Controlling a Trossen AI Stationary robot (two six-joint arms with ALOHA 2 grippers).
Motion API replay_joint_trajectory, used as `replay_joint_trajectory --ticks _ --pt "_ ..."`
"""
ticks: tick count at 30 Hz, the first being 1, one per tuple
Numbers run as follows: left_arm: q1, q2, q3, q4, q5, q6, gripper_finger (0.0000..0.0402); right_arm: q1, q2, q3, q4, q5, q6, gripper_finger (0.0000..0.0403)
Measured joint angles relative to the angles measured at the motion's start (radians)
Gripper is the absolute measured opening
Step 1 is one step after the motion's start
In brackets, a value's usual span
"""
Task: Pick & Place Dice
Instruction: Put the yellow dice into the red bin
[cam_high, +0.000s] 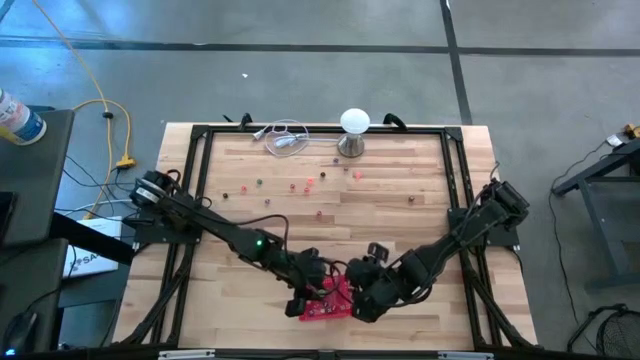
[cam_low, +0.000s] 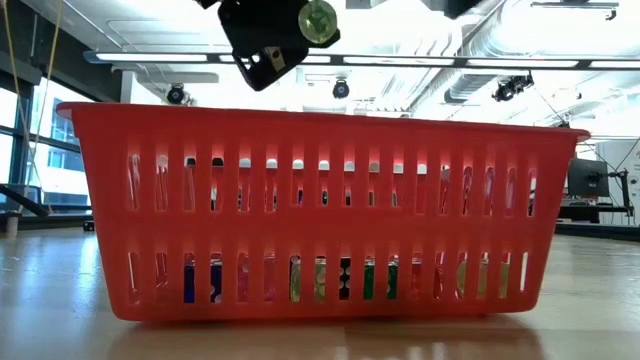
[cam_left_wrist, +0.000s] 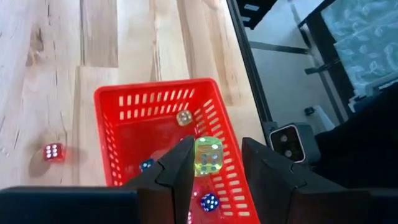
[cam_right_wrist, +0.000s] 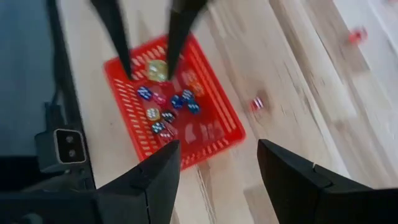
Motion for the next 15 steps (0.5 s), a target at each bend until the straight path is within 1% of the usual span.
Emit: replay_joint_trajectory --ticks 2,5,9,12,15 --pt "-0.003 0.0 0.0 0.006 -0.019 0.004 0.0128 -0.008 0.0 0.0 0.036 0.0 -0.08 0.0203" --pt "-0.005 0.0 0.0 0.011 -0.084 0.032 0.0128 -0.019 0.0 -0.001 0.083 -0.007 -0.176 0.0203" --pt "-0.01 0.0 0.0 0.038 -0.131 0.041 0.0128 -0.034 -0.001 -0.047 0.189 -0.015 -0.243 0.0203" --pt "-0.011 0.0 0.0 0.038 -0.183 0.042 0.0128 -0.049 -0.001 -0.097 0.286 -0.074 -0.25 0.0203" --pt "-0.016 0.0 0.0 0.055 -0.187 0.039 0.0128 -0.072 -0.001 -0.159 0.41 -0.155 -0.254 0.0203"
